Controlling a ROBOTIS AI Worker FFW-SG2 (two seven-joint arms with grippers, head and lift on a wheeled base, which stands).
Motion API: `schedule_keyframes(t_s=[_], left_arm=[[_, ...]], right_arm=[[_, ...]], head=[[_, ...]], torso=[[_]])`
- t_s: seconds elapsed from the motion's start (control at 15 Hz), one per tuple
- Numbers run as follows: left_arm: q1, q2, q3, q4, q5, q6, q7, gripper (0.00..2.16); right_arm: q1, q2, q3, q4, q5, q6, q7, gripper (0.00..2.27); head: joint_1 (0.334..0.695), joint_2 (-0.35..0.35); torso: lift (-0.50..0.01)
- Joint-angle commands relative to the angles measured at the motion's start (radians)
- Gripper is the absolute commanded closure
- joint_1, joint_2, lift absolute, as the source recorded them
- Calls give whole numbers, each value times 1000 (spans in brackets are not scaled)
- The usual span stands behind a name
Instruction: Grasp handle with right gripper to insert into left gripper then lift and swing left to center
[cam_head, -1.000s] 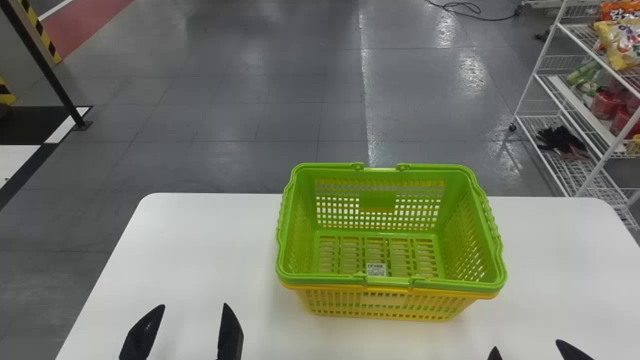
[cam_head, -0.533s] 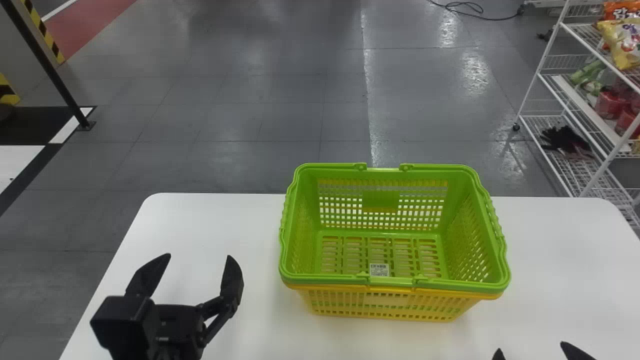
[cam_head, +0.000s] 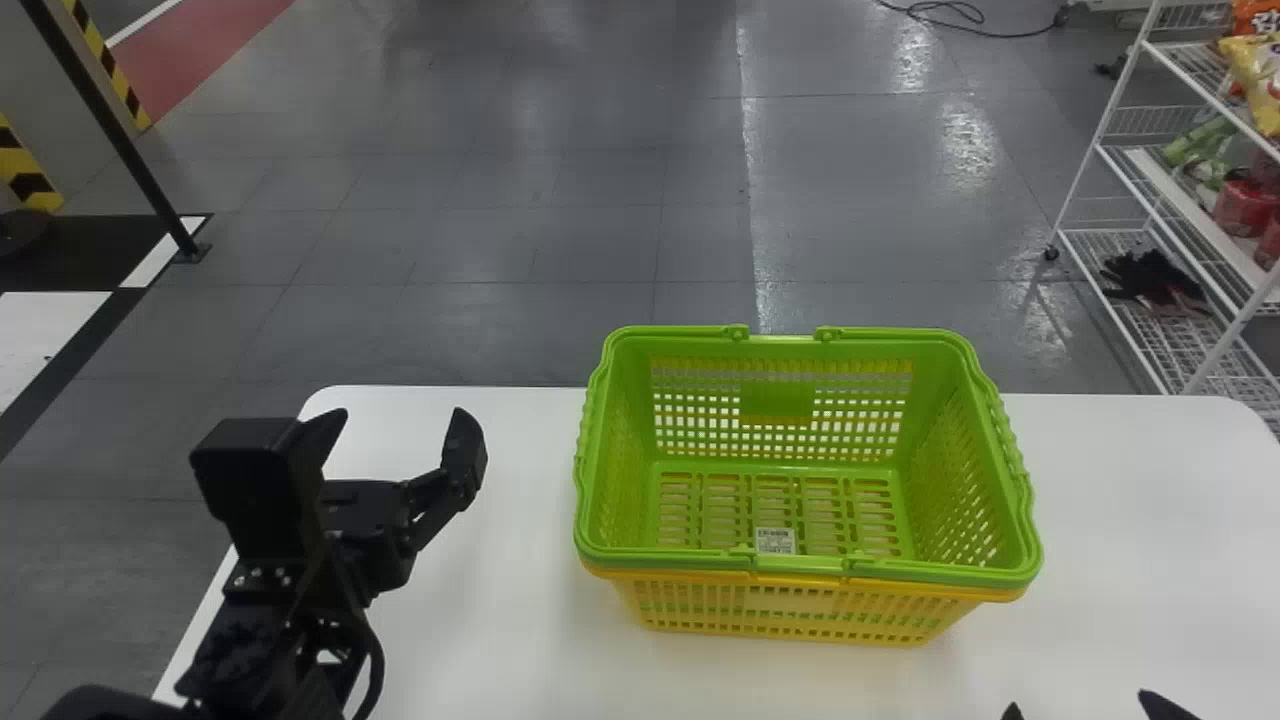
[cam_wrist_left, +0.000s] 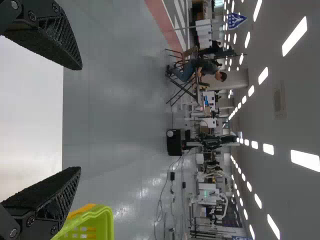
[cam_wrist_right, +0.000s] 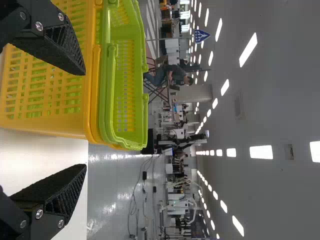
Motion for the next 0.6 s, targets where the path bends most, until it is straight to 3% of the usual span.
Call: schedule_keyframes(t_s=[0.0,0.2,0.53], left_arm=[[-67,2,60,-17,110,163,-39,60],[-143,6,95,-19,175,310,-83,46],[-286,9,202,57,360,506,-335,33]], right_arm=[[0,0,4,0,0,7,0,167],[2,0,9,0,2,10,0,167],[9,0,11,-6,2,10,0,167]], head=[[695,117],[695,125],[695,90]], torso=[[-93],[-93],[-93]])
